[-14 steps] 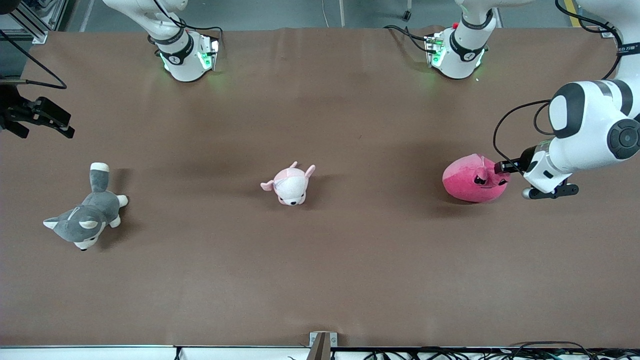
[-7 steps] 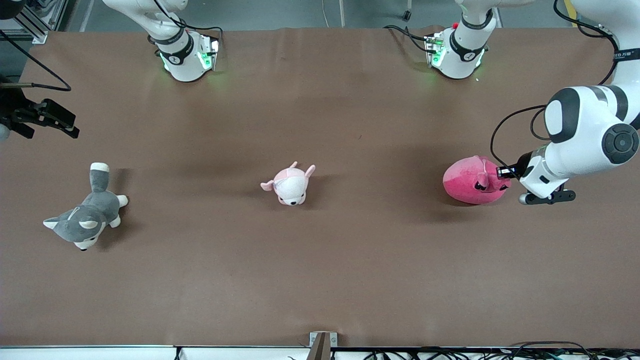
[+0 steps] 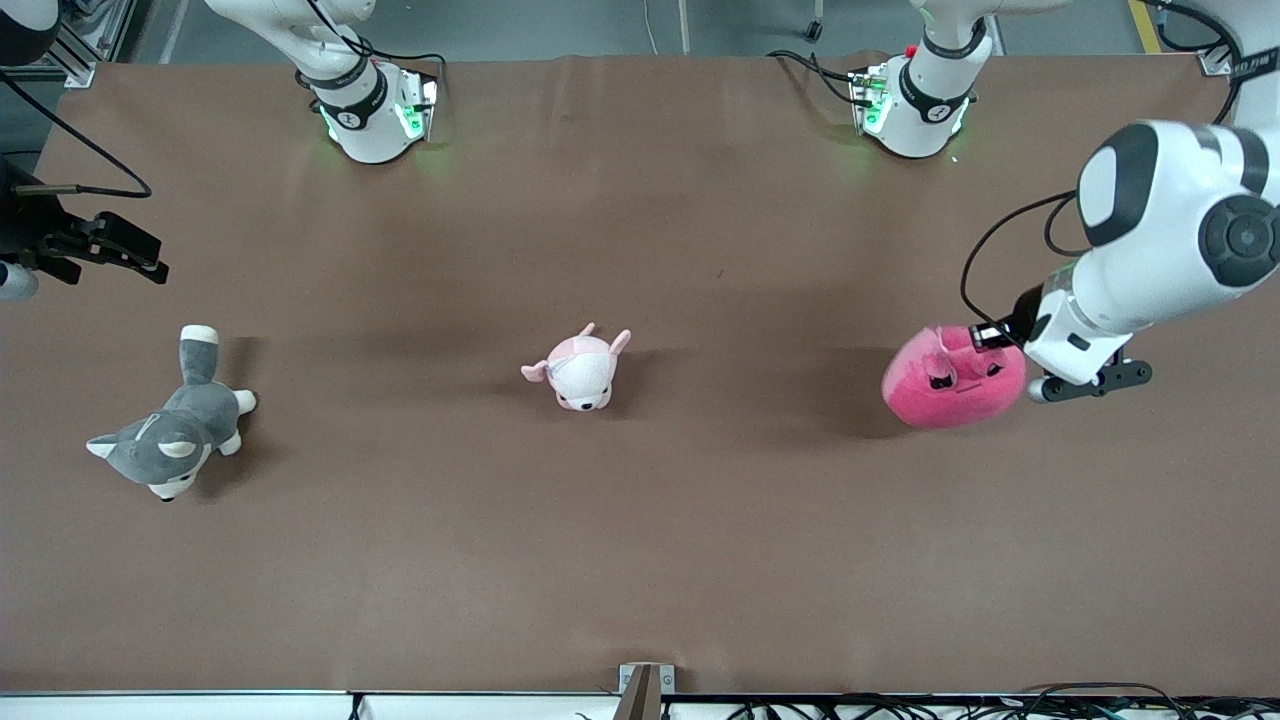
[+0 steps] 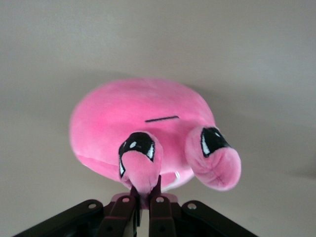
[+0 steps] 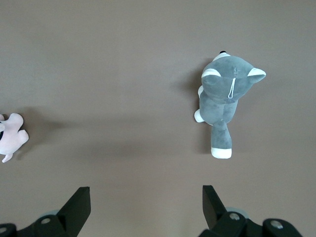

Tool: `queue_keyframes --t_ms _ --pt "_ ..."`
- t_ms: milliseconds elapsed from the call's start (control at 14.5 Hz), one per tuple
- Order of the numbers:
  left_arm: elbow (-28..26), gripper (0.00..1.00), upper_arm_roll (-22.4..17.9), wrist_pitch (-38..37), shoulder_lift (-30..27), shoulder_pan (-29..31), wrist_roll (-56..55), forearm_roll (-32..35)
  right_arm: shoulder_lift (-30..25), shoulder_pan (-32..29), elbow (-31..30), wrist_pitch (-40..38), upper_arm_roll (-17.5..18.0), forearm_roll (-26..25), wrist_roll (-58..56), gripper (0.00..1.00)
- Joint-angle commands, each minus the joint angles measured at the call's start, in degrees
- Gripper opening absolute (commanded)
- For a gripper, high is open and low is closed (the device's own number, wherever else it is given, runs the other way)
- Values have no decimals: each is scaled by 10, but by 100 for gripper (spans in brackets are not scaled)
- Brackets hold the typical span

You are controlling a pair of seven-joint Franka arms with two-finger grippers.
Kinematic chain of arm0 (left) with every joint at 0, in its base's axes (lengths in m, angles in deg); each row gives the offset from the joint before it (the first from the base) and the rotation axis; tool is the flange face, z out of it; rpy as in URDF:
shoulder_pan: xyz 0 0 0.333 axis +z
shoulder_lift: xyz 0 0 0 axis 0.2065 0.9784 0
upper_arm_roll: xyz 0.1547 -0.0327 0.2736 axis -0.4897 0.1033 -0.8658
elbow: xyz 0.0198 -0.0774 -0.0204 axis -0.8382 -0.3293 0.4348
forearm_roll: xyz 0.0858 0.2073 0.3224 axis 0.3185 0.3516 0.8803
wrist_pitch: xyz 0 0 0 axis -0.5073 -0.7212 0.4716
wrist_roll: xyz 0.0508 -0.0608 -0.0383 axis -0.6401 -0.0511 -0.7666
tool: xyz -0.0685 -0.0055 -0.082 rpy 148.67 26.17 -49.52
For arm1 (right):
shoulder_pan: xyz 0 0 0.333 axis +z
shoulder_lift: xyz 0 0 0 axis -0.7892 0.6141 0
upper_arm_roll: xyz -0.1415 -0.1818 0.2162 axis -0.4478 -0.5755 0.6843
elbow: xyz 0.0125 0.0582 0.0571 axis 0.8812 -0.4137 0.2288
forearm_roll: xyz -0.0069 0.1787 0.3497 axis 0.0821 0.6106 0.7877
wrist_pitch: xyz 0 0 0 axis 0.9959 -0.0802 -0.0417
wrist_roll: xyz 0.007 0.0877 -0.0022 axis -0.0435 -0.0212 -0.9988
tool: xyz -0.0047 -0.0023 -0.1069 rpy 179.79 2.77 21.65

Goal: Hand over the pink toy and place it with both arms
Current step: 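Lift the pink plush with the left gripper toward the table middle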

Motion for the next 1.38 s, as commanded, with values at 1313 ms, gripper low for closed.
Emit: queue_keyframes --t_ms 1313 --pt "256 0 209 166 109 -231 -492 -45 27 28 7 -9 3 402 5 69"
